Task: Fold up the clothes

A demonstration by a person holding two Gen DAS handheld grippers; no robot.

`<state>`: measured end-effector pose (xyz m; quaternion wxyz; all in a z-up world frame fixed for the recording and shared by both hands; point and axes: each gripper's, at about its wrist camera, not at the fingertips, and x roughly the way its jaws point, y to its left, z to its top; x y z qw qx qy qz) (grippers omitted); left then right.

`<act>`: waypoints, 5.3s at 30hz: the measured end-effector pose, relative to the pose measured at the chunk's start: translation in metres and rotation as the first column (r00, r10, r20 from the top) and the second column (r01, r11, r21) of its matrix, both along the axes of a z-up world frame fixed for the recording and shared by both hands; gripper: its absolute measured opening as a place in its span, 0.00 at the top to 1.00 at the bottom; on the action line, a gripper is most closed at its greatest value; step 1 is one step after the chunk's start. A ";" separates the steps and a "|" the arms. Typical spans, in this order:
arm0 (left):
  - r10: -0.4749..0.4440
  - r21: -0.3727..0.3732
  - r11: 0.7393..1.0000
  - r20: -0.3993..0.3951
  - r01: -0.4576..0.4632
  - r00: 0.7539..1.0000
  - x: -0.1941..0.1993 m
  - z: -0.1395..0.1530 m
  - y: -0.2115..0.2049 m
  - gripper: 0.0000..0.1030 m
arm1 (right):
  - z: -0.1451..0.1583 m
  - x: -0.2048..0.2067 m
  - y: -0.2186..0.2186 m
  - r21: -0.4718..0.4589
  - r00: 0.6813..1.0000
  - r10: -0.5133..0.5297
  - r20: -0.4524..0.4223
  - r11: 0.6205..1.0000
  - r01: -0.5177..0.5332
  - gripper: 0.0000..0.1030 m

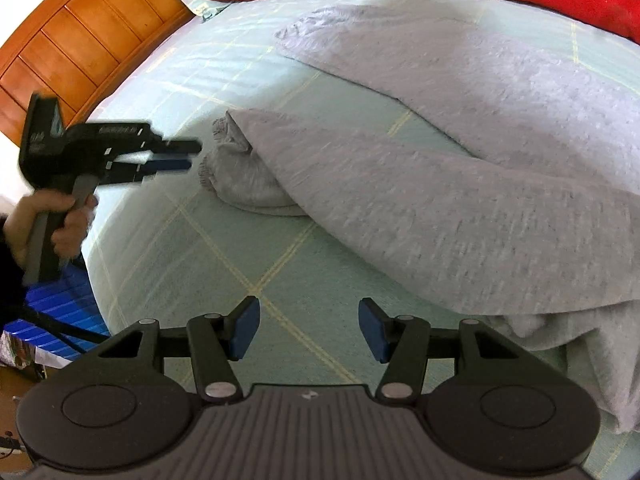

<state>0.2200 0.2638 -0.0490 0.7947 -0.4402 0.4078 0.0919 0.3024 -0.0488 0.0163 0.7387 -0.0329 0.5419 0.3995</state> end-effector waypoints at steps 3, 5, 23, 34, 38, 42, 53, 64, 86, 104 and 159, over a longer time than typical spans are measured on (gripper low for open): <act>0.030 -0.145 0.989 0.000 -0.030 1.000 -0.005 -0.018 -0.009 0.64 | 0.000 0.003 0.004 0.004 1.000 0.006 -0.001 1.000 -0.006 0.41; 0.026 -0.154 0.988 -0.015 -0.028 1.000 0.000 -0.028 -0.015 0.64 | -0.001 0.004 0.007 0.004 1.000 0.008 0.001 1.000 -0.008 0.41; 0.005 0.002 1.000 0.037 -0.005 0.999 -0.010 0.022 0.007 0.89 | -0.003 0.002 0.001 -0.005 1.000 -0.019 0.000 1.000 0.019 0.40; 0.035 0.192 0.981 -0.100 -0.015 0.994 -0.044 0.067 0.049 0.89 | 0.000 -0.004 0.001 0.029 0.995 0.044 -0.088 0.999 -0.042 0.38; 0.084 0.223 0.973 -0.118 -0.056 0.990 -0.046 0.063 0.065 0.89 | -0.002 -0.012 0.002 0.054 0.986 0.074 -0.149 0.996 -0.067 0.36; 0.040 0.232 0.973 -0.177 0.002 0.983 -0.029 0.040 0.067 0.89 | -0.007 -0.021 0.003 0.028 0.984 0.098 -0.150 0.995 -0.095 0.36; 0.068 0.090 0.994 -0.155 -0.055 0.985 -0.041 0.007 0.064 0.58 | -0.011 -0.026 -0.013 -0.033 0.986 0.042 -0.161 0.998 -0.048 0.36; 0.071 0.178 0.983 -0.160 -0.042 0.985 -0.038 0.019 0.058 0.94 | -0.022 -0.033 -0.059 -0.081 0.971 -0.136 -0.199 0.989 0.122 0.36; -0.030 0.225 0.963 -0.462 0.149 0.887 -0.068 0.055 0.093 0.70 | -0.021 -0.031 -0.085 -0.096 0.964 -0.189 -0.188 0.980 0.174 0.36; -0.261 0.412 0.812 -0.377 0.413 0.889 0.017 0.030 0.102 0.48 | -0.014 -0.019 -0.067 -0.103 0.979 -0.133 -0.157 0.988 0.118 0.36; -0.595 0.272 0.730 -0.197 0.627 0.779 0.082 0.055 -0.092 0.57 | 0.009 -0.028 -0.197 -0.105 0.863 -0.503 0.055 0.856 0.506 0.47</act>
